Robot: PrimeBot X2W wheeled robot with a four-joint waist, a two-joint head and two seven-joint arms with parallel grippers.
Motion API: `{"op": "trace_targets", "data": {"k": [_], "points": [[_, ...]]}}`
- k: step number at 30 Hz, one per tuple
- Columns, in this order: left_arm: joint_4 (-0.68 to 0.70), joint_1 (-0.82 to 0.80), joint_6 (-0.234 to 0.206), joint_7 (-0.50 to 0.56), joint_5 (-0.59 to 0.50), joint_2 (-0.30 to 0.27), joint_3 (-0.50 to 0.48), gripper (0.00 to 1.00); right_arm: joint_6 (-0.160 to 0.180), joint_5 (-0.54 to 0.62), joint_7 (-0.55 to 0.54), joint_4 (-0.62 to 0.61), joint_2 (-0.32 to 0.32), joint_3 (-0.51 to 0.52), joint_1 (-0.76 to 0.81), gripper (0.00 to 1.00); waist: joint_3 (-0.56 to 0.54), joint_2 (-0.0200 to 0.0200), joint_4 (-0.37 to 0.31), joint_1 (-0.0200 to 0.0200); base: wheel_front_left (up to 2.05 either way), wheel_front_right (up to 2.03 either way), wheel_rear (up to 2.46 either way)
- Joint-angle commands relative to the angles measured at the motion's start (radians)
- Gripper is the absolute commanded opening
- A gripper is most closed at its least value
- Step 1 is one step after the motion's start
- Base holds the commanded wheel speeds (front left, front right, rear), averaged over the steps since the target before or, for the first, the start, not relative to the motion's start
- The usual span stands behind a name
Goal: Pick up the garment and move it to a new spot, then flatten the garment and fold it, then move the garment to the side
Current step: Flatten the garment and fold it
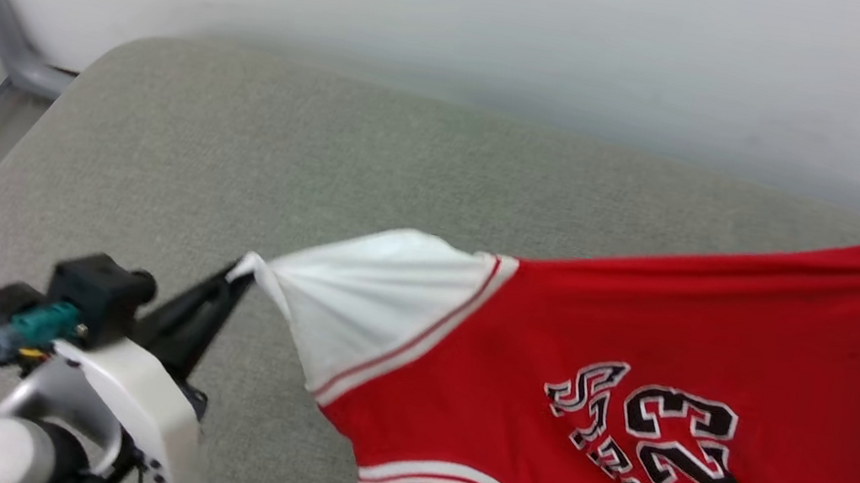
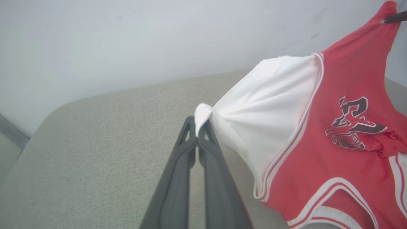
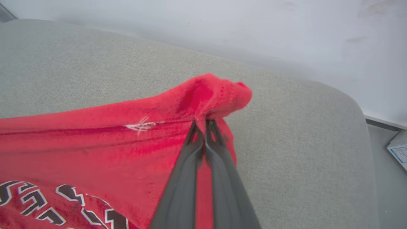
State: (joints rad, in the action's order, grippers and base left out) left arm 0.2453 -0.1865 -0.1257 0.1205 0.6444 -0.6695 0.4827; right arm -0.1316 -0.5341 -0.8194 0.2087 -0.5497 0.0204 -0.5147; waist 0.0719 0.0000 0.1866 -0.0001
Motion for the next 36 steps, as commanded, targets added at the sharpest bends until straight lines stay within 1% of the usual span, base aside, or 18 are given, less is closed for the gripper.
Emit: {"op": "trace_targets", "data": {"k": [1, 4, 7, 9, 13, 17, 24, 29, 32, 36], "points": [[0.005, -0.011, -0.011, 0.001, -0.004, -0.015, -0.018, 0.00, 0.002, -0.008, 0.013, -0.007, -0.007, 0.002, 0.007, 0.00, -0.029, 0.0000, -0.028, 0.0001, 0.00, 0.00, 0.00], [0.050, -0.028, -0.037, 0.016, -0.010, -0.057, -0.065, 0.00, 0.002, -0.029, 0.056, -0.045, -0.016, 0.004, 0.003, 0.00, -0.051, 0.0000, -0.050, 0.0001, 0.00, 0.00, 0.00], [0.100, -0.047, -0.076, 0.015, -0.020, -0.086, -0.119, 0.00, 0.002, -0.054, 0.088, -0.090, 0.005, 0.026, 0.005, 0.00, -0.064, 0.0000, -0.070, 0.0001, 0.00, 0.00, 0.00], [0.134, -0.062, -0.097, 0.005, -0.023, -0.095, -0.152, 0.00, 0.002, -0.066, 0.098, -0.131, 0.022, 0.035, 0.007, 0.00, -0.068, 0.0000, -0.082, 0.0001, 0.00, 0.00, 0.00], [0.180, -0.096, -0.131, -0.019, -0.036, -0.110, -0.214, 0.00, 0.002, -0.048, 0.113, -0.218, 0.044, 0.047, 0.003, 0.00, -0.074, 0.0000, -0.108, 0.0001, 0.00, 0.00, 0.00], [0.215, -0.119, -0.167, -0.041, -0.054, -0.132, -0.275, 0.00, 0.002, -0.035, 0.122, -0.272, 0.084, 0.082, -0.011, 0.00, -0.079, 0.0000, -0.133, 0.0001, 0.00, 0.00, 0.00], [0.287, -0.163, -0.209, -0.059, -0.070, -0.157, -0.358, 0.00, 0.002, -0.018, 0.145, -0.355, 0.128, 0.125, -0.016, 0.00, -0.069, 0.0000, -0.159, 0.0001, 0.00, 0.00, 0.00], [0.302, -0.226, -0.213, -0.071, -0.066, -0.173, -0.405, 0.00, 0.002, 0.002, 0.175, -0.389, 0.148, 0.162, -0.062, 0.00, -0.041, 0.0000, -0.166, 0.0001, 0.00, 0.00, 0.00], [0.285, -0.281, -0.193, -0.069, -0.061, -0.193, -0.422, 0.00, 0.002, 0.019, 0.187, -0.391, 0.148, 0.169, -0.104, 0.00, -0.011, 0.0000, -0.169, 0.0001, 0.00, 0.00, 0.00], [0.234, -0.373, -0.153, -0.059, -0.048, -0.218, -0.419, 0.00, 0.003, 0.045, 0.203, -0.367, 0.150, 0.173, -0.182, 0.00, 0.050, 0.0000, -0.169, 0.0001, 0.00, 0.00, 0.00]]}}
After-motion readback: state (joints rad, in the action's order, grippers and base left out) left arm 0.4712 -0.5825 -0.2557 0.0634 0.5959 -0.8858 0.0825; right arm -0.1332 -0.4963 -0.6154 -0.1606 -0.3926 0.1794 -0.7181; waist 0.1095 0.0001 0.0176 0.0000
